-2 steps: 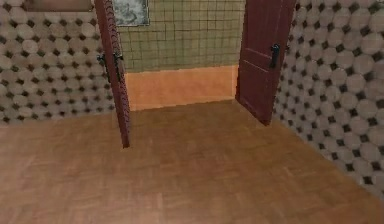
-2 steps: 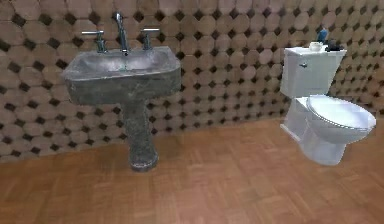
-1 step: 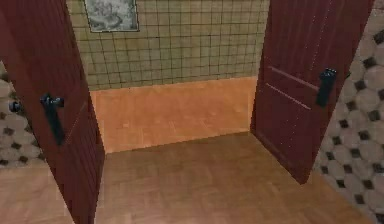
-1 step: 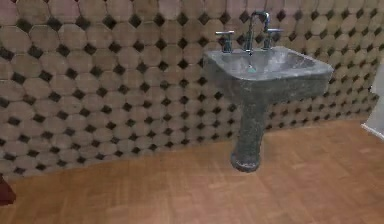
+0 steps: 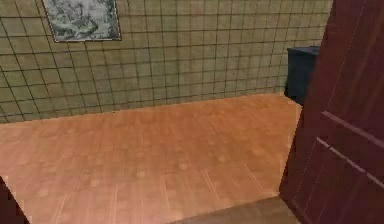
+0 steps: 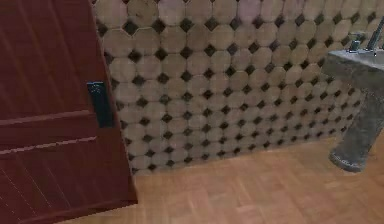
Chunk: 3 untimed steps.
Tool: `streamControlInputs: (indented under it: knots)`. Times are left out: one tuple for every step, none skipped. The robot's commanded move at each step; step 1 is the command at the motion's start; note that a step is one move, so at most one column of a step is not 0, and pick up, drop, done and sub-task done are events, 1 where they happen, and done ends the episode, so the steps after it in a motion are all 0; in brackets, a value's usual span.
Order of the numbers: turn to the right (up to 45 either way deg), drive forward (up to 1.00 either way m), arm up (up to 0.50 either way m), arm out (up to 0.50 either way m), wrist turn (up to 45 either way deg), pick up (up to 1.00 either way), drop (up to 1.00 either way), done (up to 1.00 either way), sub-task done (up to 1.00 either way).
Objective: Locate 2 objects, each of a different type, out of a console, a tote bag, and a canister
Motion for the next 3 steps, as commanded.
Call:
streamControlInputs:
  knots:
    - [0.0,1.00,0.00,0.00,0.0,0.00,0.00,0.00,0.00]
    - [0.0,0.35,0.00,0.00,0.0,0.00,0.00,0.00,0.00]
    - [45.0,0.00,0.00,0.00,0.0,0.00,0.00,0.00,0.00]
